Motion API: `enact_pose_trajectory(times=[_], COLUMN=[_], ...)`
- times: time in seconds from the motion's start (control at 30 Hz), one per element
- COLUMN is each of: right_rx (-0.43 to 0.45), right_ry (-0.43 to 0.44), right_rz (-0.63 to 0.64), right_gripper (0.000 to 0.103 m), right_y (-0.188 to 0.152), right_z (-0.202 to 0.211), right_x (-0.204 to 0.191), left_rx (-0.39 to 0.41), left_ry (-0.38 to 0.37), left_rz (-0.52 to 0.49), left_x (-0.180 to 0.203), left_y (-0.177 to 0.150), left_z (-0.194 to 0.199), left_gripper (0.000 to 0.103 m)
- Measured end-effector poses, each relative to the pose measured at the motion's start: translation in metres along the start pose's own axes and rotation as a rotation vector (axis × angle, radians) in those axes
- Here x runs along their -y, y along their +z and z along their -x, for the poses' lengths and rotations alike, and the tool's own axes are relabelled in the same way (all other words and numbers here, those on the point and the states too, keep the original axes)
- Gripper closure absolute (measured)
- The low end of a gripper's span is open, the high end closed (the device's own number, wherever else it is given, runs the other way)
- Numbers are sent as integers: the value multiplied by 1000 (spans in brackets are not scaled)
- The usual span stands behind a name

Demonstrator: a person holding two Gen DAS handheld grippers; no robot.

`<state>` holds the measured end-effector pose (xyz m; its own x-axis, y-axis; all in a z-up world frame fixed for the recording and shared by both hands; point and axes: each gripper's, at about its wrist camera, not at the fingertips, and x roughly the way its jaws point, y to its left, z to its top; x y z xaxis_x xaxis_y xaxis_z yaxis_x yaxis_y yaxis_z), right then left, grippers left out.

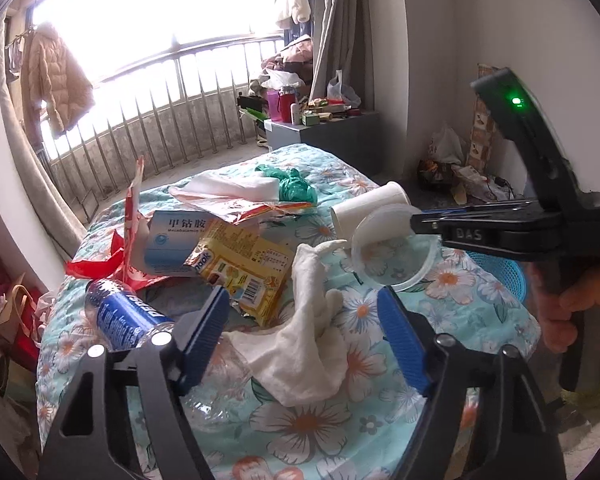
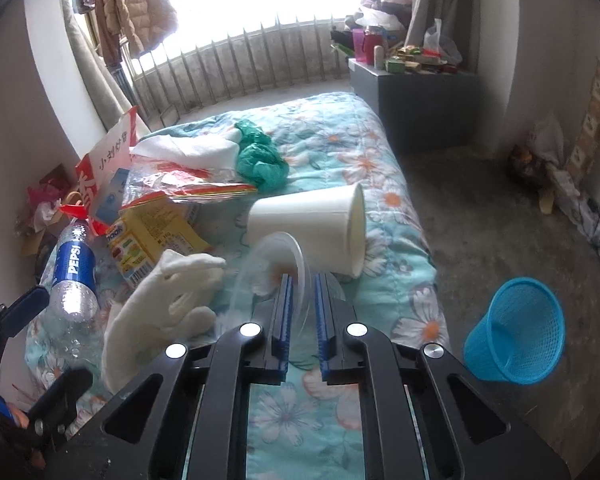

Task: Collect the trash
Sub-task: 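Grasp the clear plastic cup with the right gripper while the left gripper grasps the white glove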

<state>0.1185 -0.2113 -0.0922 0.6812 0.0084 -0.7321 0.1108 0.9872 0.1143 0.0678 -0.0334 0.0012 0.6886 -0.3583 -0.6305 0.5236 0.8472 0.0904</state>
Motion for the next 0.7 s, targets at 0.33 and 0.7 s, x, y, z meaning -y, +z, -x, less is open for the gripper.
enact_pose_trajectory(times=[0.33, 0.7], right_rx=[-10, 97], right_ry=[51, 166], right_rz=[-111, -205], right_gripper=[100, 100], right_y=[-16, -17], right_z=[19, 53], right_x=[43, 80], left_rx=[-142, -53], left_ry=[16, -84], left_rz=[2, 117], left_x=[6, 8], left_y=[8, 44], left_z=[-47, -2], left_gripper=[100, 102])
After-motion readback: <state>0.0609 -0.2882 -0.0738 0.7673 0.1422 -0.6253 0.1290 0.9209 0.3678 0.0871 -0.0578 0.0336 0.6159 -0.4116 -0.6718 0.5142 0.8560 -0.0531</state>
